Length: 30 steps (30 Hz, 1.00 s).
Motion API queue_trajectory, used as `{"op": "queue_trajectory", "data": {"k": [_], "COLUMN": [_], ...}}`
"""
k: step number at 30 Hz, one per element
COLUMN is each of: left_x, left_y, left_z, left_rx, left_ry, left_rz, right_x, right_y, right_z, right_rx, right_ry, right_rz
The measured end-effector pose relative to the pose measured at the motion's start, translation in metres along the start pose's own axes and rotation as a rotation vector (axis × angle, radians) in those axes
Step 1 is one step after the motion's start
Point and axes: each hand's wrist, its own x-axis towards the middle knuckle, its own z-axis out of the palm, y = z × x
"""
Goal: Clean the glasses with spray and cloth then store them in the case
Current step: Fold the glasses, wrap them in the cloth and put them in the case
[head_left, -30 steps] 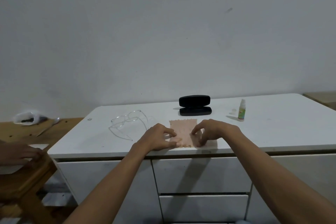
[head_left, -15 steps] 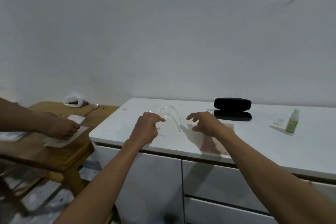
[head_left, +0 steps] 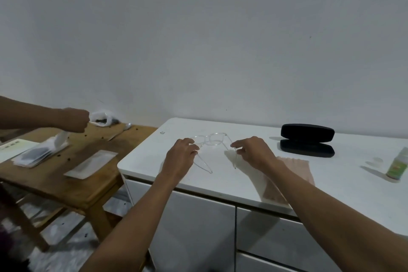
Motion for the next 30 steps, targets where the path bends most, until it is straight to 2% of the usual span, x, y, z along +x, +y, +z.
{"op": "queue_trajectory", "data": {"k": [7,12,15,19,25,30], "left_x": [0.013,0.036,0.052,0.063,0.059,0.049], "left_y": [0.005,0.024,0.050,0.093,0.144,0.161], "left_z": [-0.005,-0.005,0.001,0.017,0.037,0.044], "left_rx": [-0.138,-0.229,-0.410,-0.532,-0.584,-0.577], "left_ry": [0.192,0.239,0.155,0.039,-0.085,-0.141], "left_rz": [-0.116,-0.203,-0.261,-0.218,-0.125,-0.108], "right_x": [0.006,-0.001,-0.017,-0.050,-0.098,-0.119], "right_y": [0.000,0.003,0.017,0.045,0.078,0.087], "right_z": [0.002,-0.029,-0.054,-0.083,-0.113,-0.120], "right_rx": [0.152,0.348,0.346,0.296,0.185,0.144], "right_ry": [0.244,0.346,0.404,0.440,0.478,0.468], "right_rz": [-0.051,0.038,0.084,0.157,0.239,0.254]}}
